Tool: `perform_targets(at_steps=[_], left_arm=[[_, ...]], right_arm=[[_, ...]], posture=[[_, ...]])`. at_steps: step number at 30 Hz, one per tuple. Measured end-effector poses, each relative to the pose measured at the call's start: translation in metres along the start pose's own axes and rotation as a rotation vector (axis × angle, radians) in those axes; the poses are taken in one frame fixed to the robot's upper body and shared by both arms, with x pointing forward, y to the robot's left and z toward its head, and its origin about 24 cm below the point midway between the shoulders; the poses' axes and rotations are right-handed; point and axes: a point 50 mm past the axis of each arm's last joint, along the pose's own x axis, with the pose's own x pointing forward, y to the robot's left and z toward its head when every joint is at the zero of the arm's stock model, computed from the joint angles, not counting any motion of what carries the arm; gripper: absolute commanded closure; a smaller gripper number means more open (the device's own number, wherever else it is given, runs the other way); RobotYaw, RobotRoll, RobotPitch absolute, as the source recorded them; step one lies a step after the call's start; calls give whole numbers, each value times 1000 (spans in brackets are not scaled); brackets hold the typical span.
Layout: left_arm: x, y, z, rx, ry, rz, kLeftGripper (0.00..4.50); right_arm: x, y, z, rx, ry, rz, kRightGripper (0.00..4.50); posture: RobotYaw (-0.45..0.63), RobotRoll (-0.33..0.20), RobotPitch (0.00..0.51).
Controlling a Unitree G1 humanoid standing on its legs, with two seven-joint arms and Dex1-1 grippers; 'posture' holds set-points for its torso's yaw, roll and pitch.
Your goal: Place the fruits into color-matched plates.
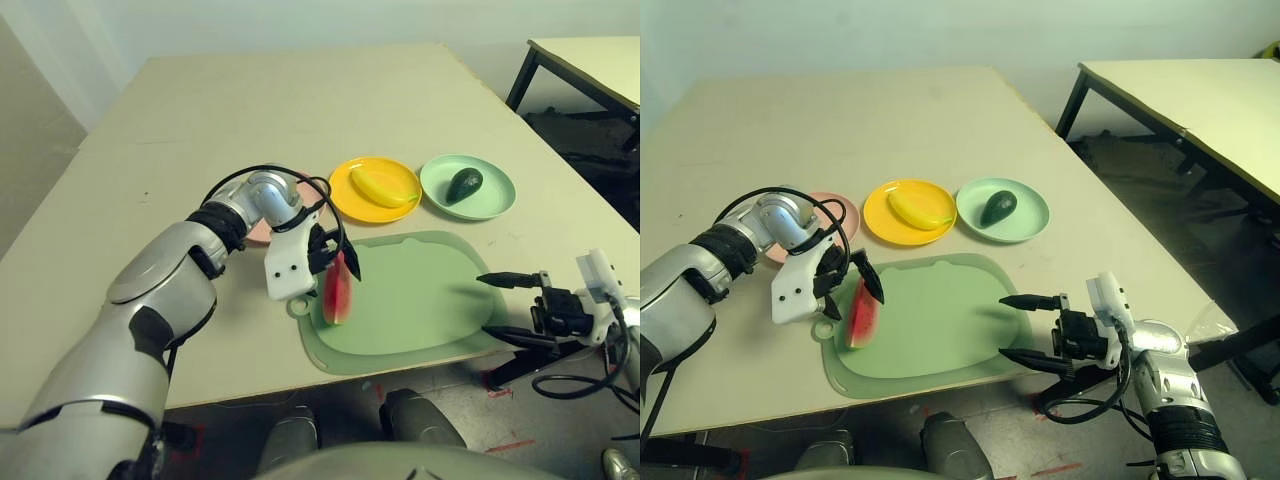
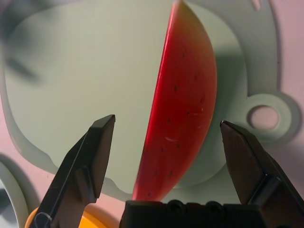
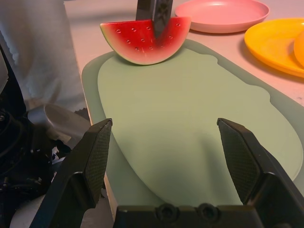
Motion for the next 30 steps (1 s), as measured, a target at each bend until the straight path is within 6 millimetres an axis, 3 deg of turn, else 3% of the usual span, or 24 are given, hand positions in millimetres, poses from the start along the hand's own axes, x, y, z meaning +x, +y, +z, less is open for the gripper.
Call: perform_targets(at_steps=[30], left_arm=[[10, 4, -3, -42, -13, -12, 0]], right_arm=[[2, 4, 0, 0, -2, 8, 36]], posture=[[-262, 0, 17]])
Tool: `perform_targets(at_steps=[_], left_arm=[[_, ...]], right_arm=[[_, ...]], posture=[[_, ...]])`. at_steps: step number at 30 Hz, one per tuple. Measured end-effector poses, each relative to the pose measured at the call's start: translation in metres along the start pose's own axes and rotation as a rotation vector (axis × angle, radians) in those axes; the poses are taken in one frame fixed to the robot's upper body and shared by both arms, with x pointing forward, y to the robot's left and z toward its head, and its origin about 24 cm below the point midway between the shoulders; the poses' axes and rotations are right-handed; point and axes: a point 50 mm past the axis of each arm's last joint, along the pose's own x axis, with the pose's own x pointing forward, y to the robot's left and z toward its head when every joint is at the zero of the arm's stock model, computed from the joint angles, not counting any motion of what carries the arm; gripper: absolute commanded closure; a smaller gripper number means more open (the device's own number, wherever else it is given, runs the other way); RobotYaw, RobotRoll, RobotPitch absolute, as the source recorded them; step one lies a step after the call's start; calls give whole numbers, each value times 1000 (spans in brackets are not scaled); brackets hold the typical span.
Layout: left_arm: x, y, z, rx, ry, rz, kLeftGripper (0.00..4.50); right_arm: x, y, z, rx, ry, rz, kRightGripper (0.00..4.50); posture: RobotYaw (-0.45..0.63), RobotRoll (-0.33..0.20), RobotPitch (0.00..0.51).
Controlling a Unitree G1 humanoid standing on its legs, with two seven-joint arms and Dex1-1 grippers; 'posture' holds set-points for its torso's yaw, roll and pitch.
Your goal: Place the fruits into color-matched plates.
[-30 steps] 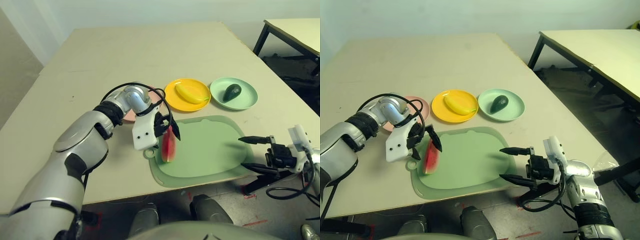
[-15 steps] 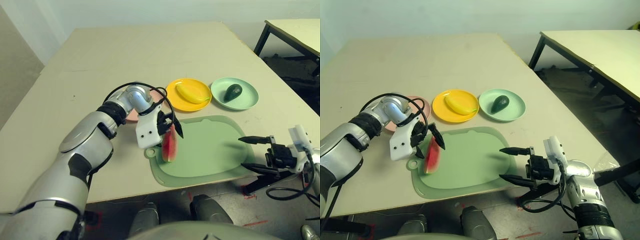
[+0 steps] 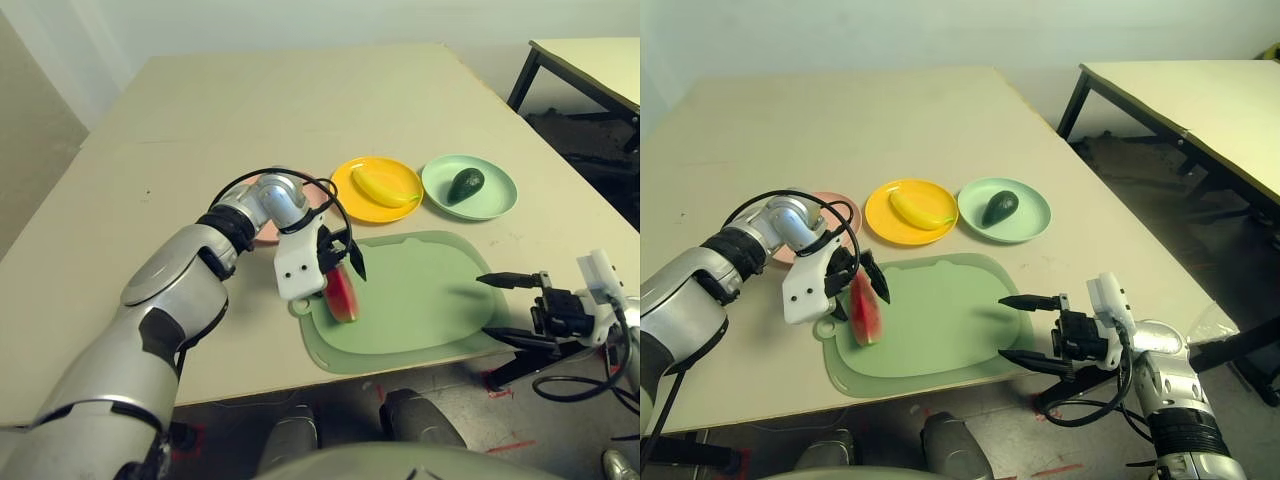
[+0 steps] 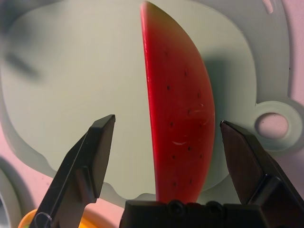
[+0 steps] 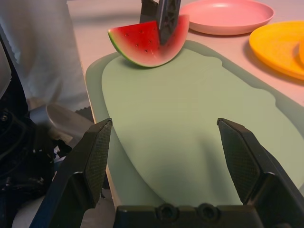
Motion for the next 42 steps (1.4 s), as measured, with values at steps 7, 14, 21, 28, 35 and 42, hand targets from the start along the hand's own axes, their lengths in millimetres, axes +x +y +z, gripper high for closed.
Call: perform_targets(at_steps=[7, 14, 21, 28, 35, 42], left_arm=[[4, -2, -2, -51, -11, -3, 0], [7, 0, -3, -81, -21, 19, 0], [9, 0, -2, -83, -31, 20, 0], [10, -1, -3, -100, -33, 16, 1227], [6, 0, -3, -105, -33, 33, 2973], [6, 0, -2, -107, -34, 32, 3085]], right_arm=[[-1, 2, -2, 8, 6, -2, 36], [-1, 3, -3, 3, 14, -2, 36], [-1, 4, -4, 0, 16, -2, 36], [-1, 4, -3, -5, 16, -2, 0], [-1, 4, -4, -5, 16, -2, 0], [-2, 8, -8, 13, 20, -3, 0]], posture=[[-264, 0, 17], [-260, 0, 18], [-261, 0, 18], [-260, 0, 15], [-258, 0, 12], [-251, 0, 9]])
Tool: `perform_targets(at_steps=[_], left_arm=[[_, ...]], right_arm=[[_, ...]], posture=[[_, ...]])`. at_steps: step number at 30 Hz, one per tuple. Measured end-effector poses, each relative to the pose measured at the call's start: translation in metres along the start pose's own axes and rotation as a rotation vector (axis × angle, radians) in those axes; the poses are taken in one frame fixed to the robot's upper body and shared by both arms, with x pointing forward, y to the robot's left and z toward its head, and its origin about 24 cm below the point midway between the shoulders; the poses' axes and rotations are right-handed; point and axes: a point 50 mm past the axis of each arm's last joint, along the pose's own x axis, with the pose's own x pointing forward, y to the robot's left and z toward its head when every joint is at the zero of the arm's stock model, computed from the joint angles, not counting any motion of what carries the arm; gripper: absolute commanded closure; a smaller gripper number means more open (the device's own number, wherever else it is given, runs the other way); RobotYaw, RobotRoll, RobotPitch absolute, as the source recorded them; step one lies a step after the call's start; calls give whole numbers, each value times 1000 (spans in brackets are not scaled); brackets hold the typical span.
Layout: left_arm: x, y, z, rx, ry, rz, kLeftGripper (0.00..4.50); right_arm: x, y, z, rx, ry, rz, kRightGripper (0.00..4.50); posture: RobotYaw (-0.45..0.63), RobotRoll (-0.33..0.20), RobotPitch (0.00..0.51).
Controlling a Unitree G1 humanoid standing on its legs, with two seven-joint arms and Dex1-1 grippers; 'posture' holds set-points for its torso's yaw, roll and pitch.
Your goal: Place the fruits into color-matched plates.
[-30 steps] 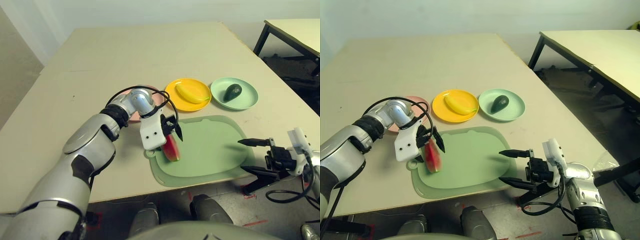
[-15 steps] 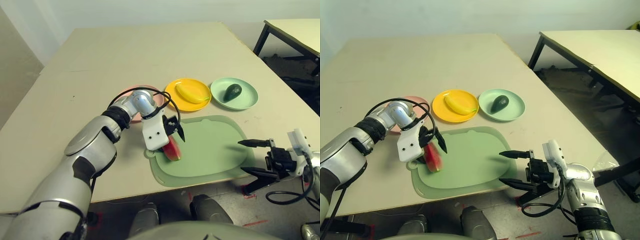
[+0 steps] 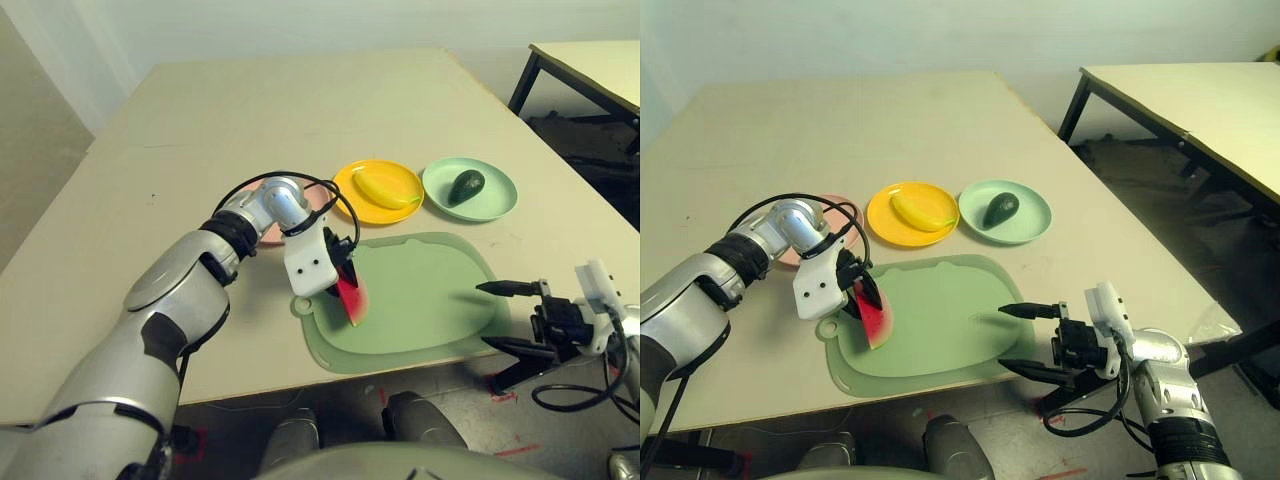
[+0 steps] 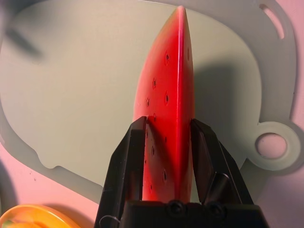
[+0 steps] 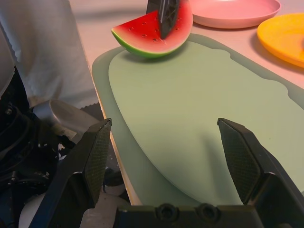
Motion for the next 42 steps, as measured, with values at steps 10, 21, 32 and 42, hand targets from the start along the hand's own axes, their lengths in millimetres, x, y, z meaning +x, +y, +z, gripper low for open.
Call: perform_targets(at_steps=[10, 21, 32, 42], left_arm=[[-2, -1, 0, -15, 2, -2, 3086], [-16, -3, -5, -122, 21, 38, 3144], [-24, -2, -3, -129, 24, 69, 3144], [-53, 2, -7, -172, 104, 130, 3145]], right_arm=[[1, -1, 1, -11, -1, 1, 0], [1, -1, 1, -12, -1, 2, 0], [3, -4, 4, -26, -5, 7, 0], [7, -7, 4, -9, -28, -4, 0]], posture=[[-243, 0, 6], [-242, 0, 8], [-229, 0, 11], [-211, 0, 15]])
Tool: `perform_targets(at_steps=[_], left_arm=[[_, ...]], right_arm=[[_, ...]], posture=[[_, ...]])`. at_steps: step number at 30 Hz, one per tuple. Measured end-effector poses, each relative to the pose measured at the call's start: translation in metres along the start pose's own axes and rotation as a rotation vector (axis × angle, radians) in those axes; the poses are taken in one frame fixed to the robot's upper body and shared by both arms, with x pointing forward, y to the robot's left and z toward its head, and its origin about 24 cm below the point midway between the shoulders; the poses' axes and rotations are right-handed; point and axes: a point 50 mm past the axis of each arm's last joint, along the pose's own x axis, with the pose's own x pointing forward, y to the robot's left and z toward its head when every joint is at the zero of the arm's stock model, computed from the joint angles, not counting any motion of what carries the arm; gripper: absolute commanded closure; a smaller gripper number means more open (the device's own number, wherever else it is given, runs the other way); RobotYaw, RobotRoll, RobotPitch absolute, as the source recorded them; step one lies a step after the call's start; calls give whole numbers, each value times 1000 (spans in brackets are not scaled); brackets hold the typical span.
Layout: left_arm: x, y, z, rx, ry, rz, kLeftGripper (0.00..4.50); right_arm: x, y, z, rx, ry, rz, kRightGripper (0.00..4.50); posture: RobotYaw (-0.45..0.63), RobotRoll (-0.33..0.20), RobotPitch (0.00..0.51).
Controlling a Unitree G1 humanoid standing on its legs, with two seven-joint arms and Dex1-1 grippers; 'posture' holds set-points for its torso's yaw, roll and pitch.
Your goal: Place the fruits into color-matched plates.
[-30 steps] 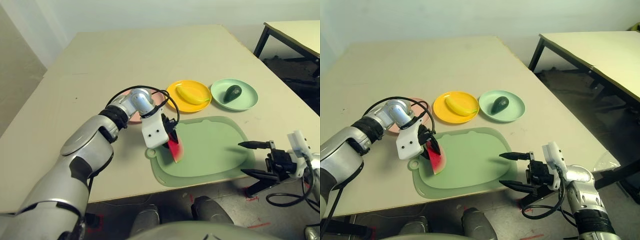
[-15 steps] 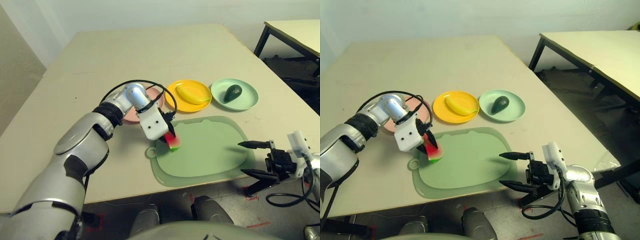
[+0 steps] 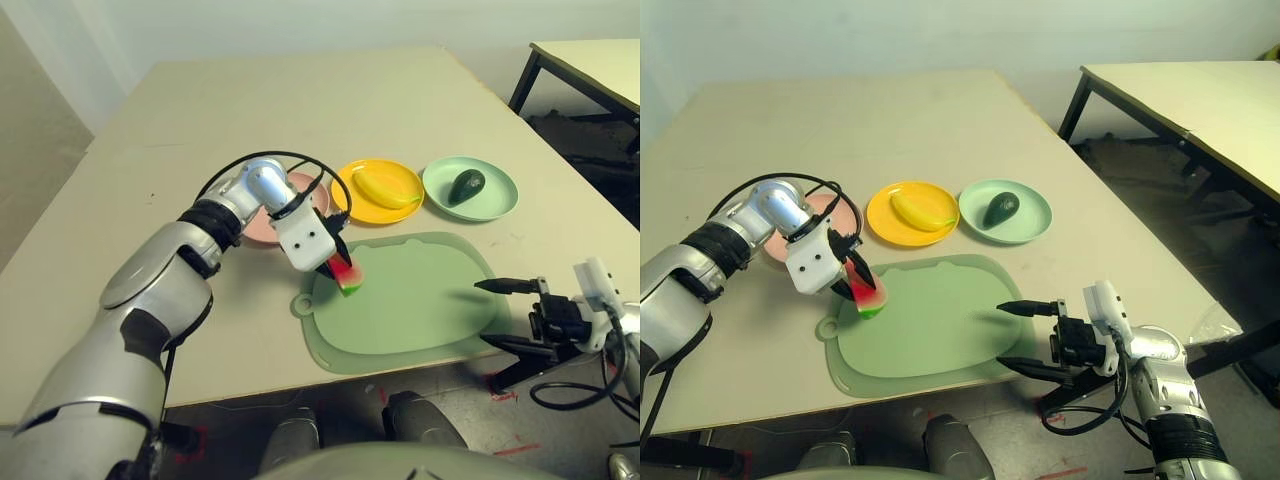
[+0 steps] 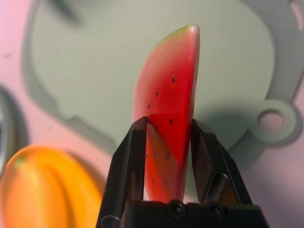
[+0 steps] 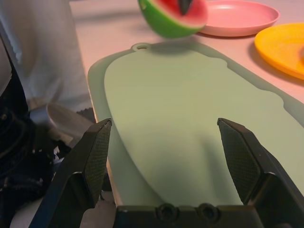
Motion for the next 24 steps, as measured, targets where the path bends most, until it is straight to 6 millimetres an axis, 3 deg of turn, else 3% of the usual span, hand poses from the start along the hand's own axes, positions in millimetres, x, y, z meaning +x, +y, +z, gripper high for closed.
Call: perform_targets(at_steps=[11, 24], left_arm=[[-27, -24, -21, -156, 135, 31, 3146], [-57, -40, -44, -301, 413, 156, 3147]], right_arm=[[8, -8, 4, 41, -100, -200, 0], [19, 5, 1, 21, -134, -209, 0]], posture=[[-190, 0, 15], [-197, 0, 13]])
